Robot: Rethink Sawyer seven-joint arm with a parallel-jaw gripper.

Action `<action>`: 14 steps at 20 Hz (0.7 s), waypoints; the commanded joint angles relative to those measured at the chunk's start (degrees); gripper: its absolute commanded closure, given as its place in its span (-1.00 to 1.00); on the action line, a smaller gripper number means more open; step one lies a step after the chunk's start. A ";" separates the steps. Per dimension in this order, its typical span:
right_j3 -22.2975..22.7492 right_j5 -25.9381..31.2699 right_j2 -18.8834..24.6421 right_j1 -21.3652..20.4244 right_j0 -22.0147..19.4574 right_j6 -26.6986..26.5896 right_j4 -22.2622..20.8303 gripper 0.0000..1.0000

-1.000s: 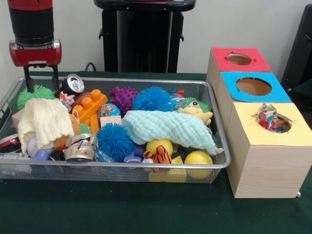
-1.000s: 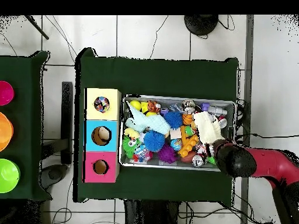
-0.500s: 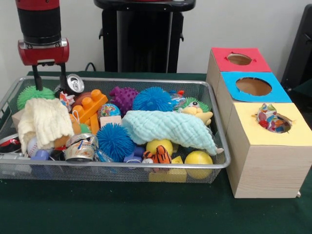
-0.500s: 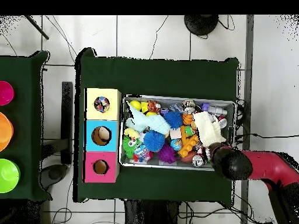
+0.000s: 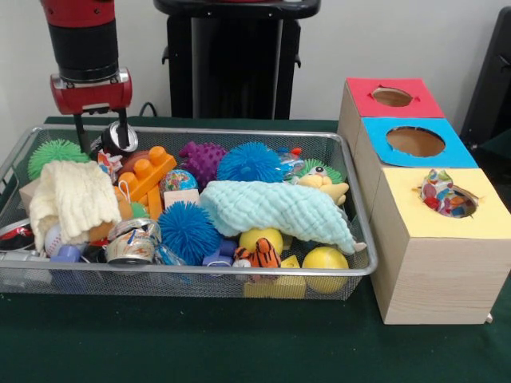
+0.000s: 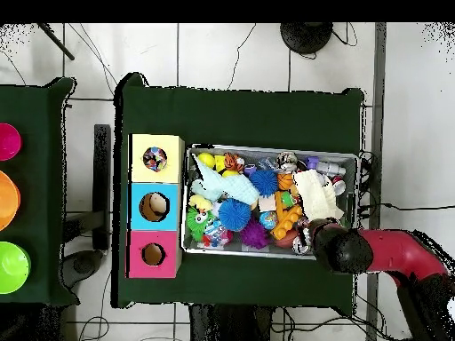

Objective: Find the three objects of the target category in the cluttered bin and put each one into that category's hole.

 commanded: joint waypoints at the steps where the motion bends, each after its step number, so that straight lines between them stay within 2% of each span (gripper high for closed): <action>1: 0.42 -4.02 -1.51 3.92 1.23 0.03 -3.40 -1.00; 9: -2.27 -5.65 -2.41 7.27 2.44 0.55 -4.03 -1.00; 14: -3.26 -4.16 -1.43 8.42 1.46 -1.39 -2.24 -1.00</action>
